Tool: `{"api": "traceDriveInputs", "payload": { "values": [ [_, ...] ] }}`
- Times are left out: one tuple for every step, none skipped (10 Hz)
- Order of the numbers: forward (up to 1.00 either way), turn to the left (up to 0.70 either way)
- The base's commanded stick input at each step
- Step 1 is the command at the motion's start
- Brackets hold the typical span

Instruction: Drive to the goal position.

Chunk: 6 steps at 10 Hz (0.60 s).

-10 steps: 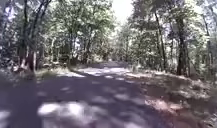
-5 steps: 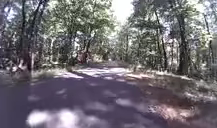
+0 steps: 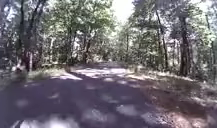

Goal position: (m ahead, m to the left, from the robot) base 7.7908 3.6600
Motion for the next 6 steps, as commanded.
{"api": "traceDriveInputs", "payload": {
  "values": [
    [0.45, 0.00],
    [0.45, 0.00],
    [0.45, 0.00],
    [0.45, 0.00],
    [0.45, 0.00],
    [0.45, 0.00]
  ]
}}
